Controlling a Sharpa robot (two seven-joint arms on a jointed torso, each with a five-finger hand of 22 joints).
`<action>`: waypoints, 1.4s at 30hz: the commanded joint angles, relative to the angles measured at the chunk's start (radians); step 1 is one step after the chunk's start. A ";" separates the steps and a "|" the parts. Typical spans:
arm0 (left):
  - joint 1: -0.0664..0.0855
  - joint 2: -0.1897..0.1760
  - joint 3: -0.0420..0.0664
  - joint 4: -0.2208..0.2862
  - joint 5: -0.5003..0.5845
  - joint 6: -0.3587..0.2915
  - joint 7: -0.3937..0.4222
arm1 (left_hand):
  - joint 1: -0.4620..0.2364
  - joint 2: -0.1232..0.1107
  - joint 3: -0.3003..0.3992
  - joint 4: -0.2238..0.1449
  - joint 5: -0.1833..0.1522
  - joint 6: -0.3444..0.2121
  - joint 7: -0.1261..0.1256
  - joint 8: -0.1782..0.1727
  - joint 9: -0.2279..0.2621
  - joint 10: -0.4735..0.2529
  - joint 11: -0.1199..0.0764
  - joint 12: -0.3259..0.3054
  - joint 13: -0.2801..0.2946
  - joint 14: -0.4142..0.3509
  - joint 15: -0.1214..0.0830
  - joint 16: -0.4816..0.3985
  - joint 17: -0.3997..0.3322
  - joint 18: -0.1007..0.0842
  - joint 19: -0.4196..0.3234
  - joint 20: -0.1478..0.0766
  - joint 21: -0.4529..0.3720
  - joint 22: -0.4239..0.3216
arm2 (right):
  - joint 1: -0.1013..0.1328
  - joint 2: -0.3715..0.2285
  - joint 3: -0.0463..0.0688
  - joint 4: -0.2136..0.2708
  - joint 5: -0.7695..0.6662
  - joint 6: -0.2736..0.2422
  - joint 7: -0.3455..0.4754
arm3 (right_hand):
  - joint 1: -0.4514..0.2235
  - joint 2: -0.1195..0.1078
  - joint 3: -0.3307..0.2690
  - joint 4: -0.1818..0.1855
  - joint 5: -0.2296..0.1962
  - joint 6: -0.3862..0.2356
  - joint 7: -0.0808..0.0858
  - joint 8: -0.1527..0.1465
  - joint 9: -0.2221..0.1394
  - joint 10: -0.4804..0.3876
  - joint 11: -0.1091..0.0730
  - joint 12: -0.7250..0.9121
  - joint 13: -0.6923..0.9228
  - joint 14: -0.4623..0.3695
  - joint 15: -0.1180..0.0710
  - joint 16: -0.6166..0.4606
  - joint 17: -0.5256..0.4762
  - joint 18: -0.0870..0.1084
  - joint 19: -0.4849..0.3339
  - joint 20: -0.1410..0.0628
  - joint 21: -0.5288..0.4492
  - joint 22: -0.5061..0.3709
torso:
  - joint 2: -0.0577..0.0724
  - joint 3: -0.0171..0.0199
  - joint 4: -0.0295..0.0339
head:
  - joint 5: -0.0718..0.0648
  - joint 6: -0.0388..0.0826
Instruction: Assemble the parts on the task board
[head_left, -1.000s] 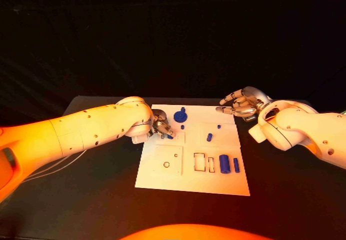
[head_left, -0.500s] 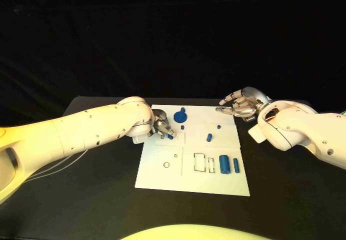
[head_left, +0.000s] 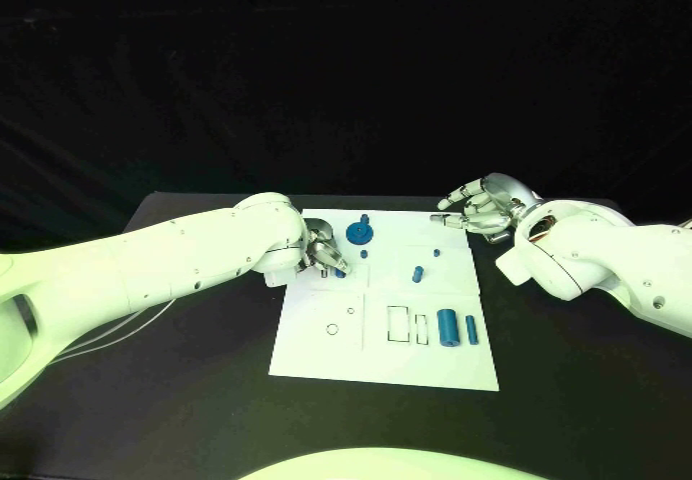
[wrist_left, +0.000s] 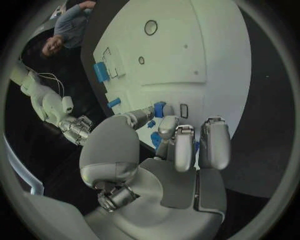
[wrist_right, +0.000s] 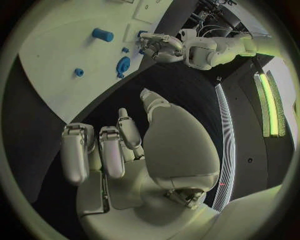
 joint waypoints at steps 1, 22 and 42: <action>-0.004 0.007 -0.004 0.000 0.002 0.009 0.000 | 0.009 0.037 0.077 -0.009 0.028 0.099 -0.052 0.076 0.069 0.087 -0.026 0.017 0.023 0.109 -0.011 0.018 0.274 -0.026 0.027 -0.004 0.020 0.052 | -0.001 0.000 0.000 0.000 -0.002 0.003 0.001 | 0.023 0.007 -0.006 0.021 0.016 -0.005 -0.001 0.025 0.002 -0.018 -0.001 -0.009 -0.004 0.082 -0.007 -0.010 0.197 -0.006 0.048 -0.004 -0.013 0.193 | 0.000 0.0002 0.0003 | 0.000 -0.001; -0.004 0.016 -0.008 -0.016 0.003 0.012 0.000 | -0.073 0.034 -0.060 0.054 0.027 0.140 -0.062 0.058 0.074 0.109 -0.034 0.017 0.033 0.109 -0.019 0.018 0.274 -0.030 0.039 -0.013 0.027 0.071 | -0.001 -0.002 0.000 0.000 -0.002 0.003 0.002 | 0.022 0.006 -0.005 0.023 0.016 -0.007 -0.001 0.028 0.002 -0.018 -0.002 -0.010 -0.005 0.082 -0.007 -0.011 0.194 -0.005 0.046 -0.004 -0.018 0.190 | 0.000 -0.0005 0.0003 | -0.003 -0.001; -0.004 0.013 -0.012 -0.021 0.002 0.017 -0.001 | -0.087 -0.003 -0.156 0.084 0.027 0.145 -0.063 0.048 0.080 0.112 -0.035 0.015 0.036 0.109 -0.020 0.018 0.274 -0.030 0.039 -0.015 0.026 0.072 | -0.001 -0.003 0.000 -0.001 -0.001 0.005 0.003 | 0.020 0.004 -0.005 0.026 0.011 -0.009 -0.001 0.031 0.002 -0.022 -0.002 -0.013 -0.010 0.080 -0.007 -0.014 0.189 -0.004 0.045 -0.004 -0.021 0.188 | -0.001 -0.0008 0.0002 | -0.003 -0.003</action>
